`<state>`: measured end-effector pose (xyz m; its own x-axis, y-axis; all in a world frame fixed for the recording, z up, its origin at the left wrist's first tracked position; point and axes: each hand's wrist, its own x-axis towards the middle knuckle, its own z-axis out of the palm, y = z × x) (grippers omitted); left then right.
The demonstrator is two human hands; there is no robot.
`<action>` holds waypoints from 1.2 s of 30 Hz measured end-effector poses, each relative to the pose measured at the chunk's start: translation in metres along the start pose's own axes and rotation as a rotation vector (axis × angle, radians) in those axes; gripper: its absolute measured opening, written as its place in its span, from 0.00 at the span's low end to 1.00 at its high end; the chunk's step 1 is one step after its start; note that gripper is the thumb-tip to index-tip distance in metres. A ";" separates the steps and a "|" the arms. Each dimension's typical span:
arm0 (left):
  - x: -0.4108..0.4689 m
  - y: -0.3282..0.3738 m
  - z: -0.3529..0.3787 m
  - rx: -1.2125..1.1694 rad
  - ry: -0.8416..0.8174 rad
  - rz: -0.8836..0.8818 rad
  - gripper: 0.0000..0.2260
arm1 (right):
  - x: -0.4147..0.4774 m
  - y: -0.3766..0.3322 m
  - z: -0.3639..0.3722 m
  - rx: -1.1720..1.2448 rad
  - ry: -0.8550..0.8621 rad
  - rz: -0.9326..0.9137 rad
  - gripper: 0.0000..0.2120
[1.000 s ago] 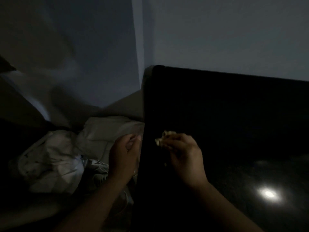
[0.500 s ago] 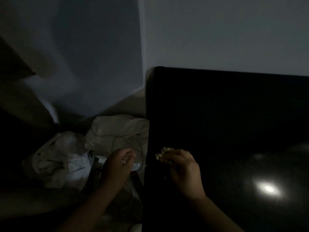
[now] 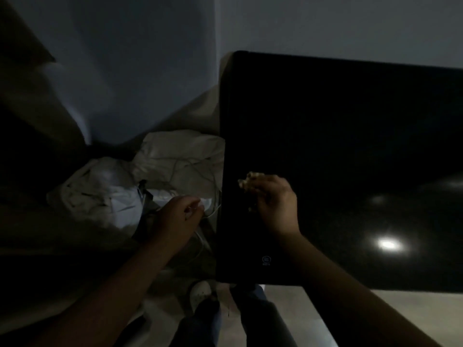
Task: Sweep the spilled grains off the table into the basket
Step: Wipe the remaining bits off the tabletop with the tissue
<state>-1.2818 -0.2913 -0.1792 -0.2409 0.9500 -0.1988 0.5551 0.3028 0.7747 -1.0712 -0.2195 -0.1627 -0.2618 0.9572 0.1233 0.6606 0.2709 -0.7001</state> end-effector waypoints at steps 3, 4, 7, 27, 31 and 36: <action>-0.011 0.000 0.000 0.043 0.005 -0.015 0.12 | -0.040 -0.007 -0.006 0.064 -0.127 -0.053 0.12; -0.014 0.001 -0.001 0.053 0.008 -0.014 0.13 | -0.047 -0.007 -0.010 0.098 -0.158 -0.048 0.12; -0.020 0.002 -0.001 0.070 0.008 -0.021 0.14 | -0.036 -0.008 -0.031 0.178 -0.123 0.038 0.09; -0.036 0.011 -0.004 0.096 0.017 -0.054 0.11 | -0.068 0.002 -0.020 0.105 -0.111 -0.007 0.13; -0.041 0.012 -0.003 0.073 -0.008 -0.031 0.08 | -0.031 0.021 -0.038 0.123 0.168 0.143 0.10; -0.041 0.007 -0.006 0.069 -0.056 -0.062 0.10 | -0.064 0.015 -0.006 -0.003 0.122 0.125 0.11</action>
<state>-1.2728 -0.3284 -0.1623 -0.2330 0.9315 -0.2794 0.5946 0.3639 0.7170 -1.0400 -0.2763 -0.1768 -0.0909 0.9886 0.1200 0.6849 0.1495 -0.7131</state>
